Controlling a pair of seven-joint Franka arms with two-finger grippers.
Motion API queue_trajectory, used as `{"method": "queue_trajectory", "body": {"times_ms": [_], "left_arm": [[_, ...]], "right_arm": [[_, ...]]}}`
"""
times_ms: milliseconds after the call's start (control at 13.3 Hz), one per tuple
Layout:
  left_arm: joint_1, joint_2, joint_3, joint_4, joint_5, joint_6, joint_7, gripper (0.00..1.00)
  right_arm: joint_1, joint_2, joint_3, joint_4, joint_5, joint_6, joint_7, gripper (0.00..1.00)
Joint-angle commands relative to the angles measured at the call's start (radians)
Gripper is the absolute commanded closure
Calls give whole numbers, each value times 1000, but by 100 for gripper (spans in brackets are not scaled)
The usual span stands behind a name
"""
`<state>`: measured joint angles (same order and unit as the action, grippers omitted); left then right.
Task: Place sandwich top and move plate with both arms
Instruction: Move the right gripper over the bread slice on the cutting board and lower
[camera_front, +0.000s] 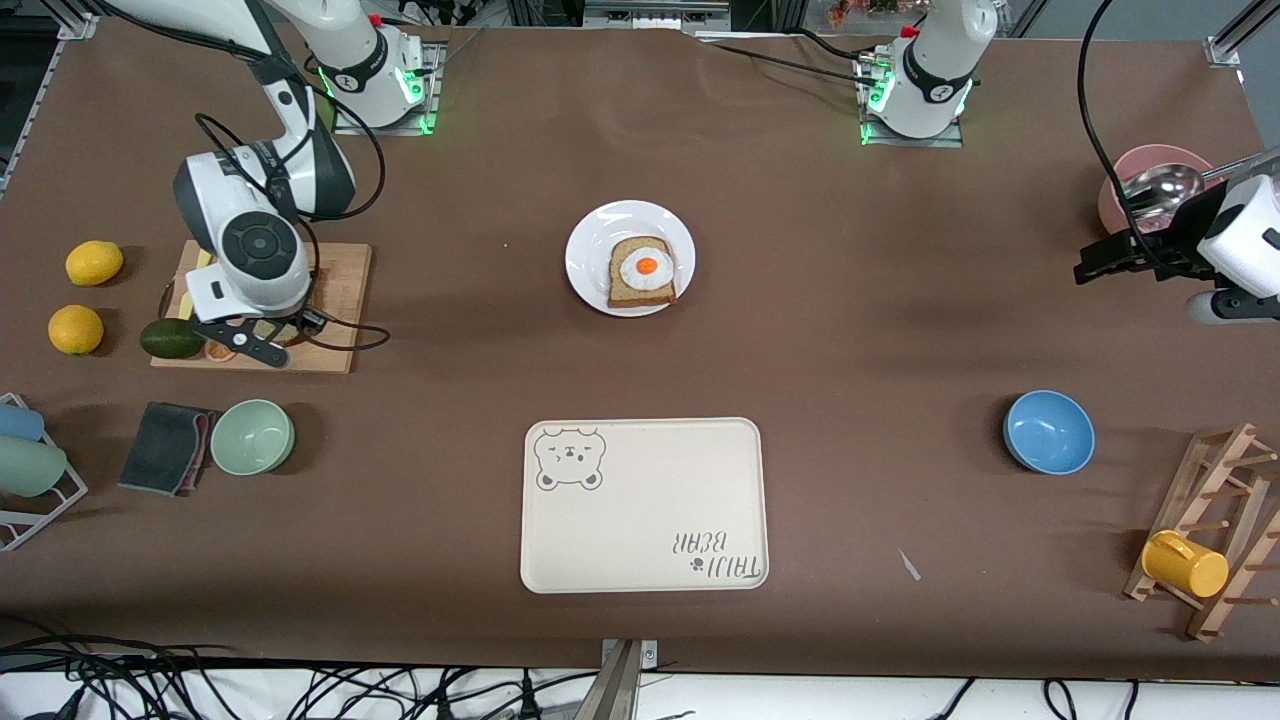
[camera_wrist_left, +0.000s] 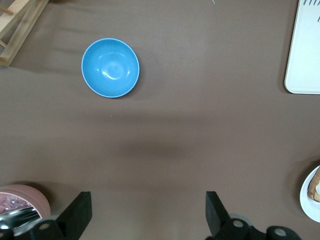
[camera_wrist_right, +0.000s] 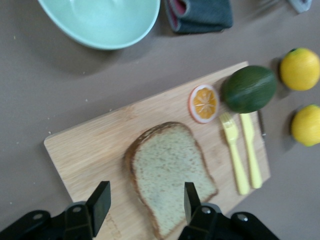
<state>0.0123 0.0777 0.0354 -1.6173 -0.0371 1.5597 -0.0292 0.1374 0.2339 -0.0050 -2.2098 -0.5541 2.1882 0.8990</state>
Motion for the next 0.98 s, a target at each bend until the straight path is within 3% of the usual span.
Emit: {"method": "queue_trajectory", "body": {"times_ms": [0,526,752,902], "left_arm": [[-8,10,0,14,19,-1,-11,0],[-8,11,0,17,19,0,-11,0],[-8,11,0,20,20,0,-11,0],[-6,11,0,22,20,0,-29,0]], "right_arm": [[-7,27,-9,-34,-26,82,51,39],[-12,88,-78,-73,-75,236,49,46],[-13,102,-78,-73,-75,240,49,66],[-15,111,-78,-73,-75,254,49,70]]}}
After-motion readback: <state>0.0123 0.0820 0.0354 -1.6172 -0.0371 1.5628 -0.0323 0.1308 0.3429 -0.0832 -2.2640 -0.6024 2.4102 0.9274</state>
